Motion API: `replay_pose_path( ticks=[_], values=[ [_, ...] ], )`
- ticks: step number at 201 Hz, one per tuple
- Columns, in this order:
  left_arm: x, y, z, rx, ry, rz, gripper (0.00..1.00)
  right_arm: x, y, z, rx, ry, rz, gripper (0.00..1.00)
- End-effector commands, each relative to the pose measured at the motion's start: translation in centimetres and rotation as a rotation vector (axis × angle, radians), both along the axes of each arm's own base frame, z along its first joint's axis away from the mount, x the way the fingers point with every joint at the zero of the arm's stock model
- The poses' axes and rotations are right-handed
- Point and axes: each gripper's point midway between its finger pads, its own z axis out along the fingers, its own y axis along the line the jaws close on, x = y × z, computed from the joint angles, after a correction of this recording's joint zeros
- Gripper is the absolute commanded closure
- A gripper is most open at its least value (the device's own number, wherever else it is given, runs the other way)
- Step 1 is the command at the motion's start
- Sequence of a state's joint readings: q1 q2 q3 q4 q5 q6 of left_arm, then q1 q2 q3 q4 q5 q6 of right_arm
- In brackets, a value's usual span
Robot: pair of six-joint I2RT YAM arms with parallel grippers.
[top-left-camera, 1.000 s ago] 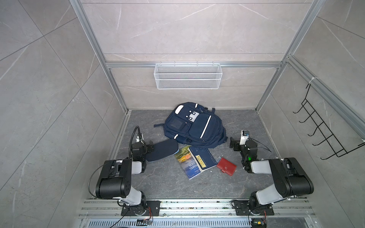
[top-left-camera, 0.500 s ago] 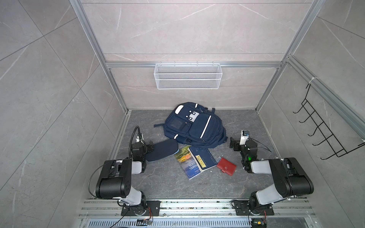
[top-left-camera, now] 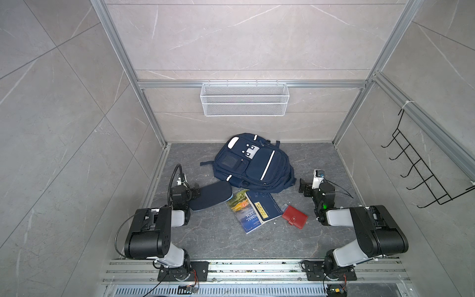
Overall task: Pack books, pencil case, and school supplies into a backpack
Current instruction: Rotate the student bag at the top-center of the table.
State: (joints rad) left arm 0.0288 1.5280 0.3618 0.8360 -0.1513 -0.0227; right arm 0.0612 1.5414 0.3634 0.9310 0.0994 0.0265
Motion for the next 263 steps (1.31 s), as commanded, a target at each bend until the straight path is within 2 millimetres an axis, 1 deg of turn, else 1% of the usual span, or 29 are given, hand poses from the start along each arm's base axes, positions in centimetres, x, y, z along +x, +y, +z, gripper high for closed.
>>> replay_pose_path(
  ticks=[1,38,45,55,62,69,79,85,89,103,115,128,130,132,141,148,154,167,174,182,186,198,206,219,226,238,250,263],
  values=[
    [0.1,0.2,1.2,0.000,-0.039,0.006,0.00,-0.4,0.0,-0.1,0.012,0.007,0.003,0.00],
    [0.1,0.2,1.4,0.000,-0.046,0.003,0.00,-0.5,0.0,-0.1,0.011,0.006,0.002,0.00],
    [0.1,-0.2,1.4,-0.002,-0.046,-0.019,0.00,-0.4,-0.1,0.2,0.008,0.000,-0.003,0.00],
    [0.1,-1.4,1.7,-0.006,-0.039,-0.091,0.00,-0.1,-0.1,0.6,0.010,0.011,-0.004,0.00],
    [0.1,-1.9,2.0,-0.007,-0.030,-0.127,0.00,0.2,-0.1,0.9,0.005,0.043,-0.002,0.00],
    [0.1,-2.1,2.5,-0.009,-0.024,-0.134,0.00,0.4,0.2,1.1,-0.001,0.092,0.011,0.00],
    [0.0,-1.9,3.2,-0.020,-0.002,-0.120,0.00,0.7,0.7,2.0,0.004,0.113,0.041,0.00],
    [-0.1,-1.9,3.3,-0.025,0.030,-0.120,0.00,0.6,1.3,2.5,0.002,0.117,0.072,0.00],
    [-0.2,-2.0,3.8,-0.026,0.034,-0.124,0.00,0.6,1.5,3.0,0.000,0.113,0.085,0.00],
    [-0.5,-2.4,5.0,-0.050,0.049,-0.130,0.00,0.3,1.6,4.5,-0.003,0.110,0.077,0.00],
    [-1.0,-3.0,6.3,-0.091,0.069,-0.132,0.00,0.1,1.1,5.9,0.002,0.128,0.026,0.00],
    [-1.6,-2.7,7.9,-0.170,0.106,-0.030,0.00,-0.2,-1.0,6.8,0.059,0.191,-0.131,0.00],
    [-1.8,-2.8,8.0,-0.182,0.117,-0.021,0.00,-0.4,-1.3,6.7,0.066,0.214,-0.158,0.00],
    [-1.8,-3.0,8.4,-0.195,0.119,-0.022,0.00,-0.4,-1.6,7.1,0.078,0.223,-0.185,0.00],
    [-2.2,-4.0,9.4,-0.257,0.150,-0.034,0.00,-0.9,-2.4,7.0,0.113,0.323,-0.273,0.00],
    [-2.6,-4.4,10.0,-0.290,0.177,-0.012,0.00,-1.1,-2.4,6.7,0.134,0.395,-0.302,0.00],
    [-3.0,-4.9,10.4,-0.322,0.213,0.013,0.00,-1.3,-1.9,6.3,0.153,0.475,-0.297,0.01],
    [-3.4,-6.9,11.1,-0.395,0.295,0.002,0.00,-1.1,0.1,5.3,0.210,0.601,-0.226,0.00],
    [-3.8,-7.8,11.4,-0.432,0.358,0.022,0.00,-0.9,1.6,5.1,0.261,0.621,-0.170,0.00],
    [-3.9,-9.3,11.1,-0.457,0.439,0.015,0.00,-0.5,3.0,5.4,0.319,0.615,-0.115,0.00],
    [-3.8,-10.4,11.4,-0.469,0.467,-0.011,0.00,-0.2,3.6,5.6,0.345,0.610,-0.099,0.00],
    [-3.4,-14.6,12.1,-0.502,0.518,-0.118,0.00,0.4,4.5,6.2,0.404,0.615,-0.088,0.00],
    [-3.1,-16.9,12.4,-0.525,0.542,-0.149,0.01,0.8,5.1,5.9,0.433,0.644,-0.077,0.00],
    [-2.8,-20.6,12.0,-0.576,0.617,-0.188,0.06,1.8,6.7,5.8,0.481,0.681,-0.022,0.00],
    [-2.6,-22.3,12.1,-0.595,0.647,-0.205,0.06,2.3,7.3,5.7,0.502,0.696,0.004,0.00],
    [-2.3,-25.3,11.6,-0.616,0.695,-0.226,0.07,3.1,8.6,5.3,0.535,0.732,0.052,0.00],
    [-2.0,-27.7,11.2,-0.623,0.714,-0.247,0.06,3.8,9.5,4.7,0.556,0.764,0.087,0.00],
    [-1.7,-29.8,10.3,-0.634,0.735,-0.266,0.06,4.4,10.3,4.0,0.573,0.787,0.111,0.00]
  ],
)
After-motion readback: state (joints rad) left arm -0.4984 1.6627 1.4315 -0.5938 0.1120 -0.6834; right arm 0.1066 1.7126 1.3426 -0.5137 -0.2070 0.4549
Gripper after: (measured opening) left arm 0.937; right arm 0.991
